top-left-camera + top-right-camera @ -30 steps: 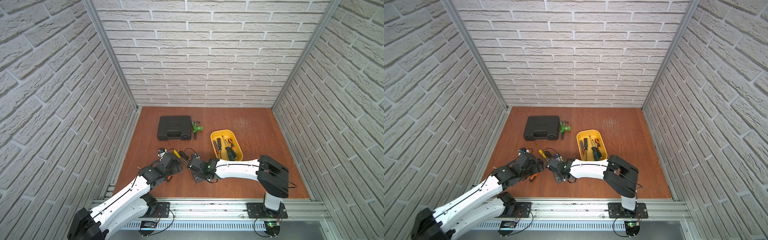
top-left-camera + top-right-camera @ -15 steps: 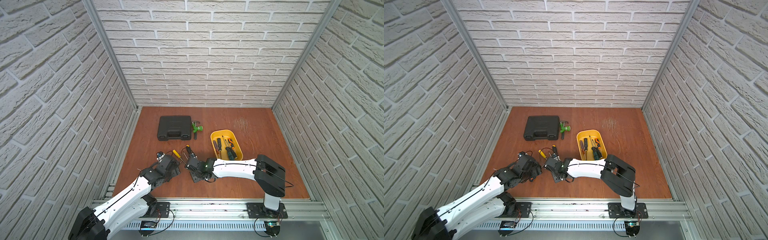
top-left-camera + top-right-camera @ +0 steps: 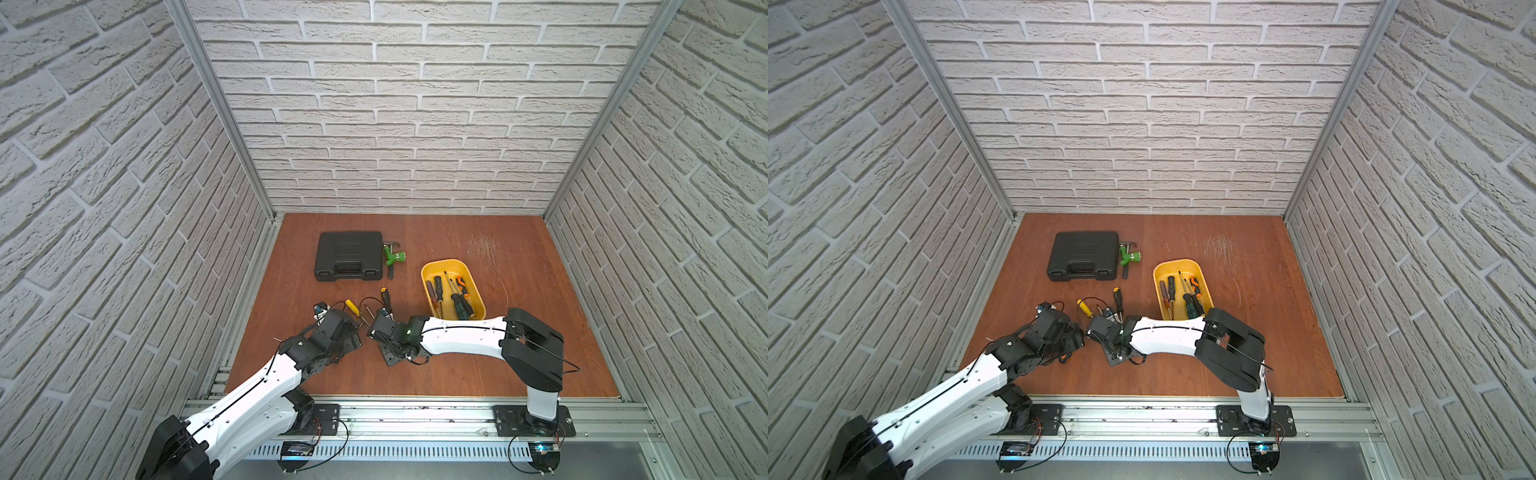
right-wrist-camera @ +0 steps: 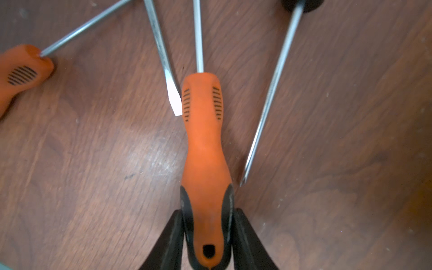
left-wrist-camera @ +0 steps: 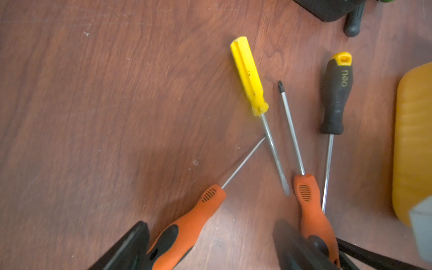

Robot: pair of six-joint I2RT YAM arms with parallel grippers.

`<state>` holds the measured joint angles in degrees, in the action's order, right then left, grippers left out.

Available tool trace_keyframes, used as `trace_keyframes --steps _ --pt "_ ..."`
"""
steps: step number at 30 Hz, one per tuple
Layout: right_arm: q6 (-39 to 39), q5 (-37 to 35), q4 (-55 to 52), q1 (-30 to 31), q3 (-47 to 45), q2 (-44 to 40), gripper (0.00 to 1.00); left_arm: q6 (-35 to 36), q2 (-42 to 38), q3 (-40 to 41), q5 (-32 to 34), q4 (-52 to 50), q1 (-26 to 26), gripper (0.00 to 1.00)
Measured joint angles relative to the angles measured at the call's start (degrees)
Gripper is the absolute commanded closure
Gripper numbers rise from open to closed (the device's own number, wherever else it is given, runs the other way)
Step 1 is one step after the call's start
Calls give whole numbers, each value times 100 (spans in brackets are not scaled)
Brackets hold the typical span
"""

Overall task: Put the screwdriver on the desktop into the storage box
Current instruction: Pick up the screwdriver from the center of the board.

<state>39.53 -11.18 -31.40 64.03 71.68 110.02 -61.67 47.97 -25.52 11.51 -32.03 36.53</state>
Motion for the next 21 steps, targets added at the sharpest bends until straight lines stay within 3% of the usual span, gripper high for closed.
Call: trace_keyframes --steps 9,21 --pt "-103 -66 -35 48 -39 -90 97 -13 -7 87 2 35 -15 13" --pt "-170 -398 -96 214 -195 -1346 98 -111 -94 92 2 44 -15 16"
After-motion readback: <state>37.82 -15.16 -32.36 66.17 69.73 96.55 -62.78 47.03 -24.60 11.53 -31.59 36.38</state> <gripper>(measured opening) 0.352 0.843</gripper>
